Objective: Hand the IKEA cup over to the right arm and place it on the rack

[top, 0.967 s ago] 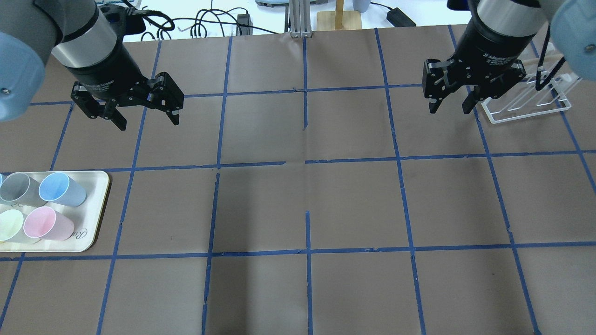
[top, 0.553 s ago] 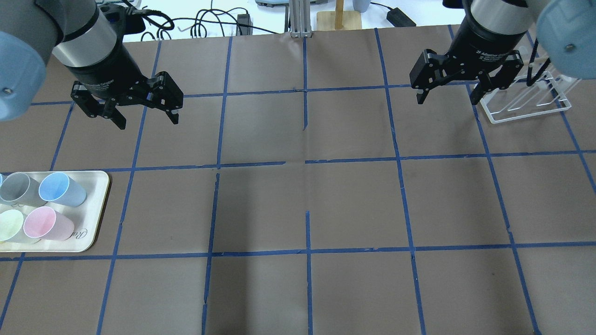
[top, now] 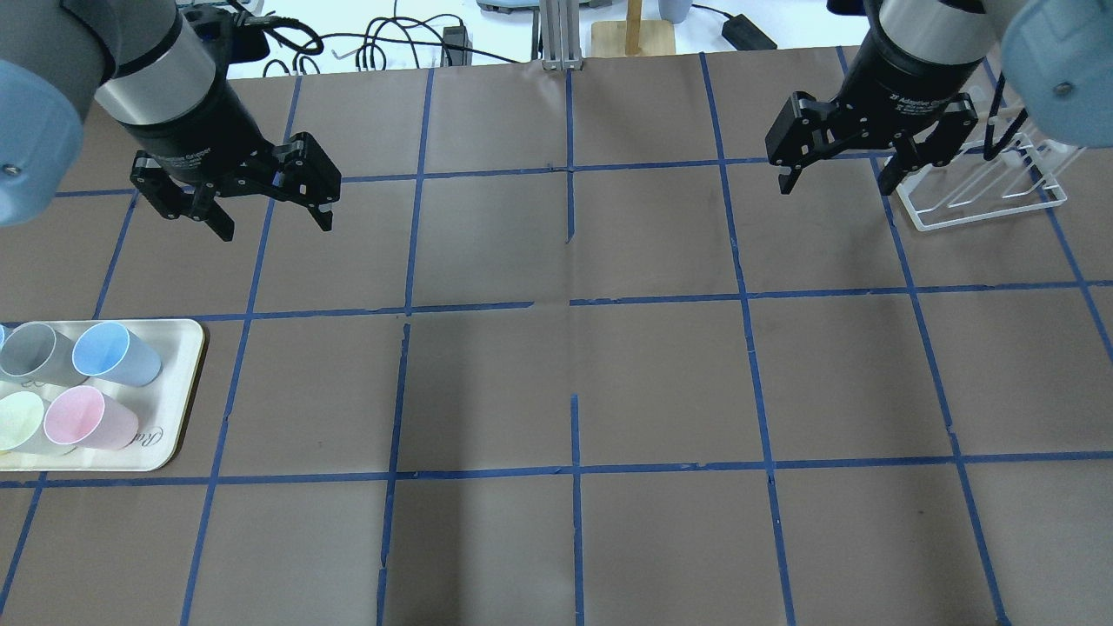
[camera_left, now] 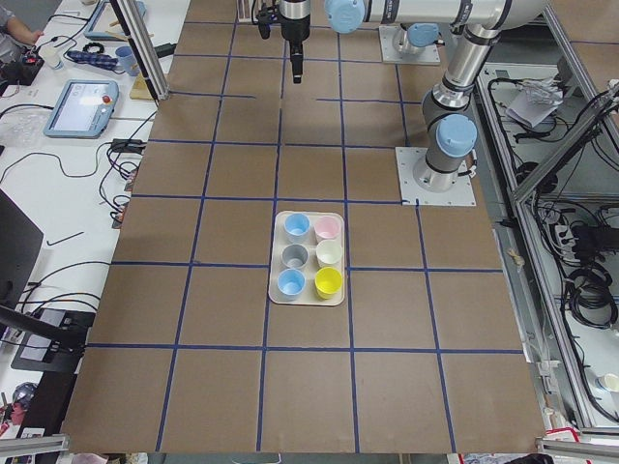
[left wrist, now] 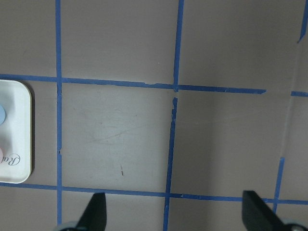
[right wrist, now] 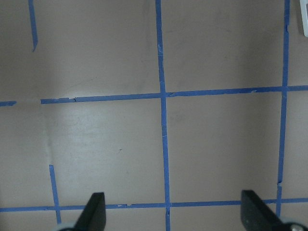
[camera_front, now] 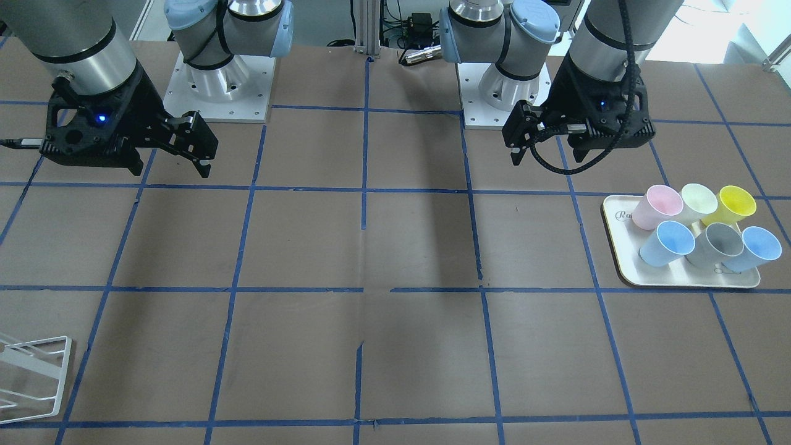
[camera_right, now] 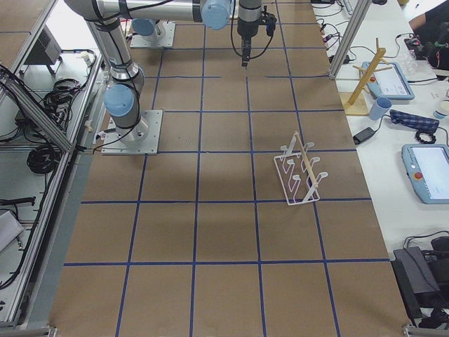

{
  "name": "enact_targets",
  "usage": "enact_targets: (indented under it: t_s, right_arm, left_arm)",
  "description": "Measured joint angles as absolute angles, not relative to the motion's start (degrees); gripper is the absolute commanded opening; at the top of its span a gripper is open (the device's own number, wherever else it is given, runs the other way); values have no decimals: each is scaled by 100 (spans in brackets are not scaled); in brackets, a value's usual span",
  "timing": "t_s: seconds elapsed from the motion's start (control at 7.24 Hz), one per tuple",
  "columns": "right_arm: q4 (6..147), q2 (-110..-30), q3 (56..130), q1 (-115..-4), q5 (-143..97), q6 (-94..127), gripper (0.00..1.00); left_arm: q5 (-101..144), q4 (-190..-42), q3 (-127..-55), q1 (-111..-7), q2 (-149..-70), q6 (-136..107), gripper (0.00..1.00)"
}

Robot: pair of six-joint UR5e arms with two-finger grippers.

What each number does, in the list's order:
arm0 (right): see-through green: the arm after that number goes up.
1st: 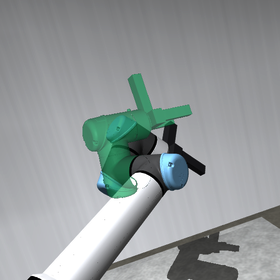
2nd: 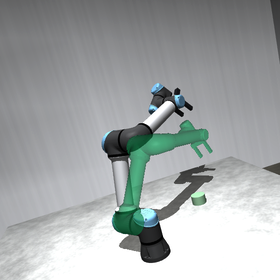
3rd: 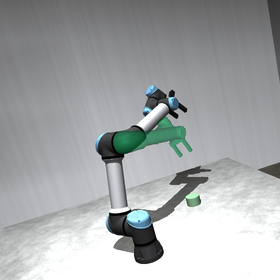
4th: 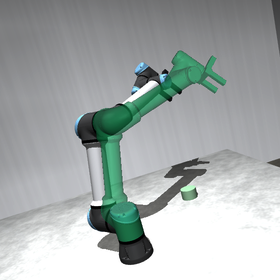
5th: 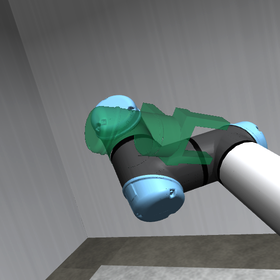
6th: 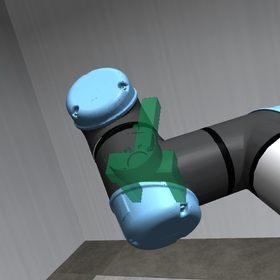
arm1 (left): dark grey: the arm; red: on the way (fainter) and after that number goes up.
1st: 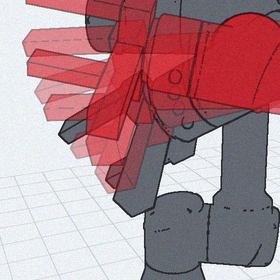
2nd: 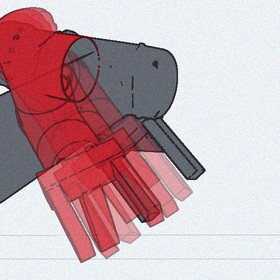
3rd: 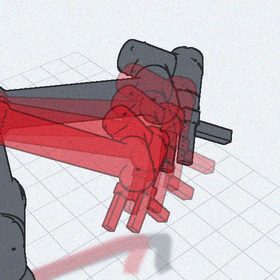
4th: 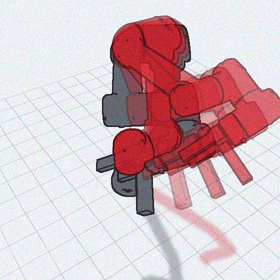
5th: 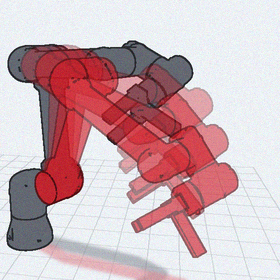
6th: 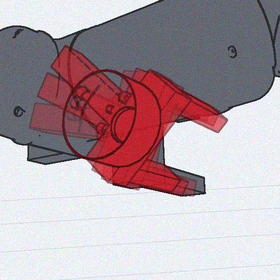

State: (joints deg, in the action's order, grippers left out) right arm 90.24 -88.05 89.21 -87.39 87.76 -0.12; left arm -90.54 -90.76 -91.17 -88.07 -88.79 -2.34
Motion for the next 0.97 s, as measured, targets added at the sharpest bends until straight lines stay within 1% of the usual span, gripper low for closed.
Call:
enact_targets:
  t_s: [0.97]
  right_arm:
    - [8937, -8792, 8921, -8744, 8777, -1, 100]
  left_arm:
    - [-9069, -9088, -9124, -8785, -8900, -239, 100]
